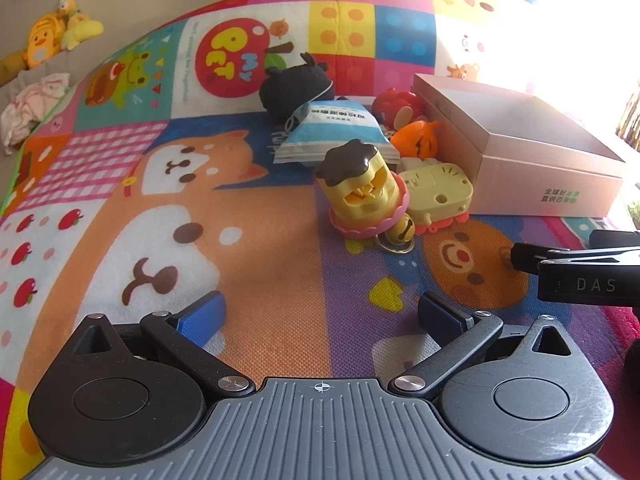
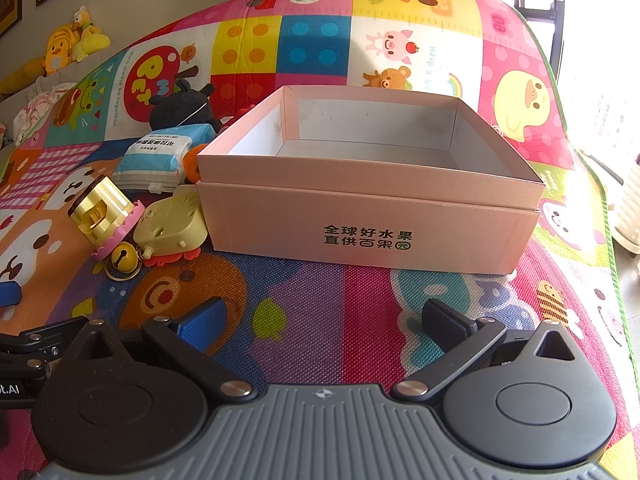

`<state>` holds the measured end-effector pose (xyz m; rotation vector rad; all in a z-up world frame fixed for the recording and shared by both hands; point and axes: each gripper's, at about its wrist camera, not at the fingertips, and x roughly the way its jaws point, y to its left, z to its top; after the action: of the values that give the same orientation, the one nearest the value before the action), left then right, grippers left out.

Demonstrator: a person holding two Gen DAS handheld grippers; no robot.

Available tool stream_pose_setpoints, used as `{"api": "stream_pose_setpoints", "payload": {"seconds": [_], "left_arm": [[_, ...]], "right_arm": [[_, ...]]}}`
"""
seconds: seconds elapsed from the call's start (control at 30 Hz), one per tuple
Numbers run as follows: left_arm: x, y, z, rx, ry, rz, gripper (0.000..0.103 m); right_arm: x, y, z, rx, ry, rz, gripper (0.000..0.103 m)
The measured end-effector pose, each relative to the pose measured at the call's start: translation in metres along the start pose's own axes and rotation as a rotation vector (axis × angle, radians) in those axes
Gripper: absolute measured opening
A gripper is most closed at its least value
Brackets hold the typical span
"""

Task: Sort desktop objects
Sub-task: 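Move the right tool toward the yellow cheese-shaped keychain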

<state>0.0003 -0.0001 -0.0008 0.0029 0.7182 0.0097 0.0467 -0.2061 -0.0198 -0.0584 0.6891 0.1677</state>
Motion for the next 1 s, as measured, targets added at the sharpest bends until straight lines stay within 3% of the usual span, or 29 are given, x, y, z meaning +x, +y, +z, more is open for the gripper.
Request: {"api": "stream_pose_setpoints", "payload": {"seconds": [0.43, 1.0], "left_arm": [[0.004, 0.000, -0.003, 0.006, 0.010, -0.006, 0.103], [0.000, 0.001, -0.004, 0.007, 0.013, -0.007, 0.103]], "right_arm": [[-0.034, 0.001, -0.021, -0.016, 0.063, 0.014, 0.103], [-0.034, 0.001, -0.021, -0.012, 0.060, 0.012, 0.103]]}}
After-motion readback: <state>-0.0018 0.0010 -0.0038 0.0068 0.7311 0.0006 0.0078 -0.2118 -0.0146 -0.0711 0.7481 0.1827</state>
